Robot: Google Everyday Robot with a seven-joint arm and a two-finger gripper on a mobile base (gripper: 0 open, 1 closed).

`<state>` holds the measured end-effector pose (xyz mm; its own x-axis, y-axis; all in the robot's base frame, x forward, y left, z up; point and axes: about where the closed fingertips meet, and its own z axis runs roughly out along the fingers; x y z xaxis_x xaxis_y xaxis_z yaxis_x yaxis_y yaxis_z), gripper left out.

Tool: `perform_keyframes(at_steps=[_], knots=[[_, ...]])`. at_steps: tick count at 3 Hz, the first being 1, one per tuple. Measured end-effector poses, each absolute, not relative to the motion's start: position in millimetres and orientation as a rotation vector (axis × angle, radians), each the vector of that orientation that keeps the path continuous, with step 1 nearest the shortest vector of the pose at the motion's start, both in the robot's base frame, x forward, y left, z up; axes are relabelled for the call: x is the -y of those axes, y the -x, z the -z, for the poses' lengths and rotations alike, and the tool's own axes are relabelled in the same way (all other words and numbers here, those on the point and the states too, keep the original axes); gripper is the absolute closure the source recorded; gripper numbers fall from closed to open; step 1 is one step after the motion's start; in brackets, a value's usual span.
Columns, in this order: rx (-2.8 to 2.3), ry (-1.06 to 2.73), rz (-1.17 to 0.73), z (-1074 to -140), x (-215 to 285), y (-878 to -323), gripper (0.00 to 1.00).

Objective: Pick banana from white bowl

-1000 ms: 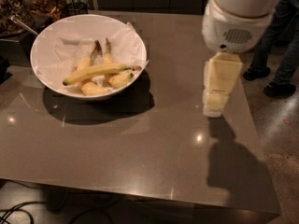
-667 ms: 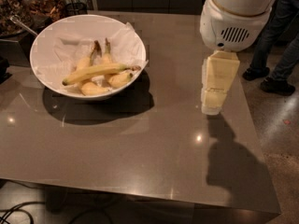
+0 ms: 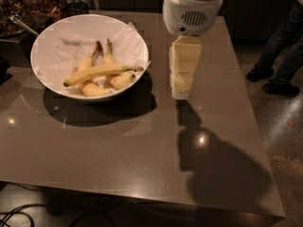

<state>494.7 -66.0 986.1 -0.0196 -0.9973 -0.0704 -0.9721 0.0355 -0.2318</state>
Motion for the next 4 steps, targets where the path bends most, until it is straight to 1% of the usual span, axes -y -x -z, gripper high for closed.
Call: perform_keyframes(at_steps=[1,2,3,4], knots=[[-1.974,2.172,0.178,-981,12,-518,0.0],[-1.867,2.275,0.174,-974,-26,-534,0.0],[-1.837,2.249,0.142,-971,-33,-537,0.0],[-1.815,2.265,0.095,-968,-44,-557,0.0]])
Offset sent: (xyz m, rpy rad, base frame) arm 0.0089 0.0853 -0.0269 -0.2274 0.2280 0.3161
